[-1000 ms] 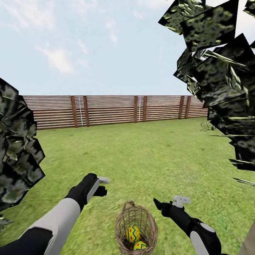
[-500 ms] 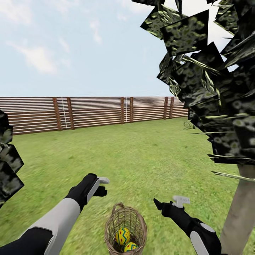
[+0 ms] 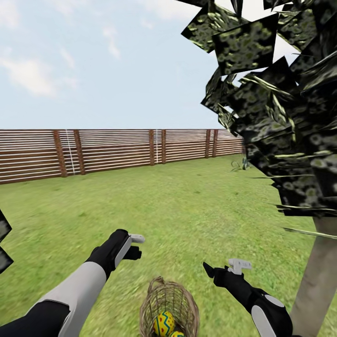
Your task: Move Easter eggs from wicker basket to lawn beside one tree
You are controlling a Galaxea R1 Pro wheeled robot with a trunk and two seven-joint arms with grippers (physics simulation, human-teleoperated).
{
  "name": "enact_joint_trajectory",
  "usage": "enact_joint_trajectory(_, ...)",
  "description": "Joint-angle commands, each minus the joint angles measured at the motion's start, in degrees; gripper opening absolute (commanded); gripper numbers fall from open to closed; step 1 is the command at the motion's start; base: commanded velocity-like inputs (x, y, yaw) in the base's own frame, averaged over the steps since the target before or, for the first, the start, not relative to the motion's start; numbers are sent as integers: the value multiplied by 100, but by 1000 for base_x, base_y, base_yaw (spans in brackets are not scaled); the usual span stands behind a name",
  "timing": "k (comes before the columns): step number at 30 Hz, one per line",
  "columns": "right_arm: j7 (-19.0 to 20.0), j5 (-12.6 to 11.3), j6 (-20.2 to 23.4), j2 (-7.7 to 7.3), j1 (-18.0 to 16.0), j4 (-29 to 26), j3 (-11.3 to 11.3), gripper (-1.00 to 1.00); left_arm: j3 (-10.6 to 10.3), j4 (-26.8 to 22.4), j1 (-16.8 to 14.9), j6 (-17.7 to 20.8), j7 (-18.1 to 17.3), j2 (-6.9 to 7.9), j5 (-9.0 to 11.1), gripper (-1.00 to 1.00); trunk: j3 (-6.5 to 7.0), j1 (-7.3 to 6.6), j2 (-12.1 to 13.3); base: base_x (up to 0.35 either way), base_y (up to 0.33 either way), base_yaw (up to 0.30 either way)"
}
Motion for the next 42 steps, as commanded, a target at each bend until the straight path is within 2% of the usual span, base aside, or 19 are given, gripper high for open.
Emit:
enact_joint_trajectory(1, 6, -5, 27, -3, -5, -6, 2, 100, -32, -9, -3, 23, 47, 5, 60, 100, -5, 3, -6, 183, 262, -134)
enact_joint_trajectory(7, 12, -6, 27, -13, -5, -6, 3, 100, -32, -13, -3, 23, 47, 5, 57, 100, 27, 3, -6, 135, 185, -183)
enact_joint_trajectory(29, 7, 3, 27, -7, -5, -6, 8, 100, -32, -13, -3, 30, 28, 5, 58, 100, 154, 3, -6, 8, 57, -195)
enact_joint_trajectory(42, 7, 3, 27, -9, -5, -6, 14, 100, -44, -8, -3, 23, 17, 5, 56, 100, 225, 3, -6, -142, 105, -113)
